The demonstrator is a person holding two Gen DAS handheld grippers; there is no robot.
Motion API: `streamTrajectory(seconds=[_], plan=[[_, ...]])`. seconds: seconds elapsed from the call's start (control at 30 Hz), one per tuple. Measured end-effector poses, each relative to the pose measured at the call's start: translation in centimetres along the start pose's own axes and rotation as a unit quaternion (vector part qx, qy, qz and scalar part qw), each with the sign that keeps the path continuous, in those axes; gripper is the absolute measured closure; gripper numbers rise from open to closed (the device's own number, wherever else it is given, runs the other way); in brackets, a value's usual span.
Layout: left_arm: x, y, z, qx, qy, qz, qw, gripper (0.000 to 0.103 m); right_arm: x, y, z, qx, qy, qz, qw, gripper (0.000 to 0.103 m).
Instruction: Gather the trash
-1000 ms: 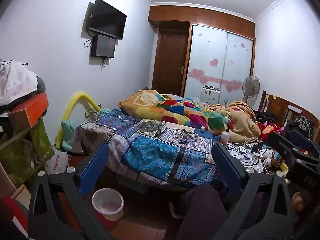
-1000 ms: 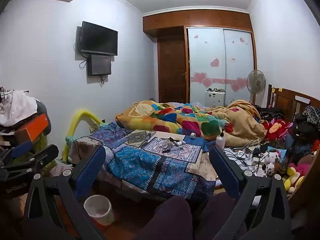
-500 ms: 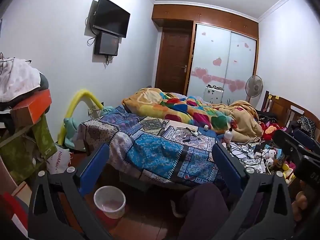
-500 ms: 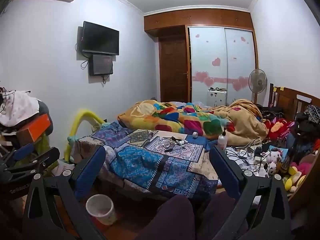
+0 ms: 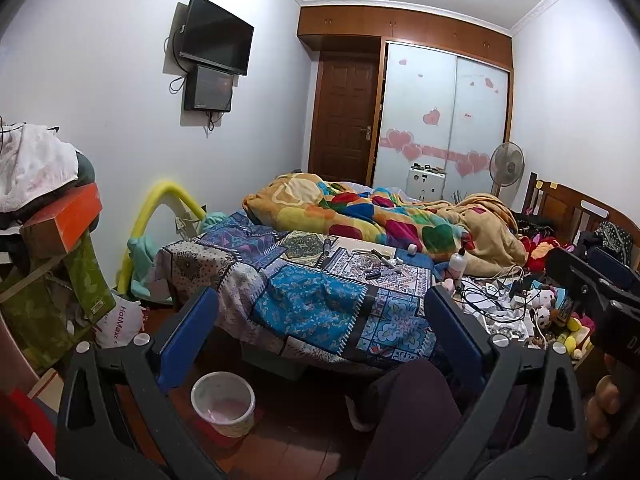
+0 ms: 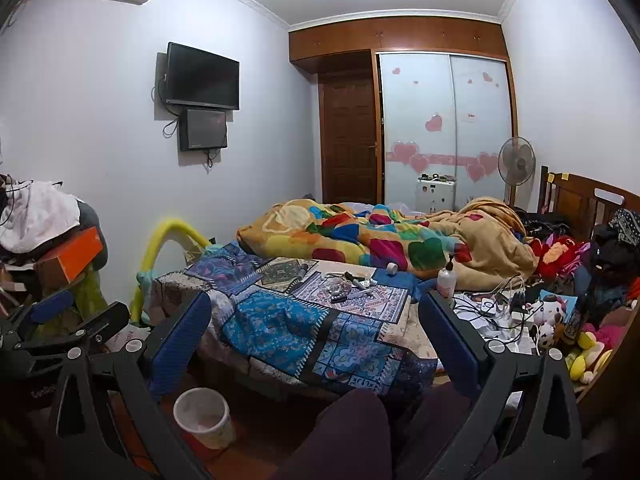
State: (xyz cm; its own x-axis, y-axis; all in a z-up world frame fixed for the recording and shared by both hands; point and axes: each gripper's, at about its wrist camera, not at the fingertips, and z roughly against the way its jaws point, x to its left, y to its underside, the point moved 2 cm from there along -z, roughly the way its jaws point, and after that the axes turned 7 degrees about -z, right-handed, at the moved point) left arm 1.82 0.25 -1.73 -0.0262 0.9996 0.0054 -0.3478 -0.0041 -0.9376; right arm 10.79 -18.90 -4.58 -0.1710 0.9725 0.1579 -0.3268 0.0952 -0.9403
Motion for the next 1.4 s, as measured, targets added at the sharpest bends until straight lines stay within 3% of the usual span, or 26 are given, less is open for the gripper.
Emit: streamTrajectory(seconds=[1.4], plan=[[-0.07, -0.44, -0.03, -0.002, 0.000, 0.001, 1.0000, 0.000, 0.78, -0.03, -0.12, 0.004, -0.008, -0.003, 1.000, 0.000]])
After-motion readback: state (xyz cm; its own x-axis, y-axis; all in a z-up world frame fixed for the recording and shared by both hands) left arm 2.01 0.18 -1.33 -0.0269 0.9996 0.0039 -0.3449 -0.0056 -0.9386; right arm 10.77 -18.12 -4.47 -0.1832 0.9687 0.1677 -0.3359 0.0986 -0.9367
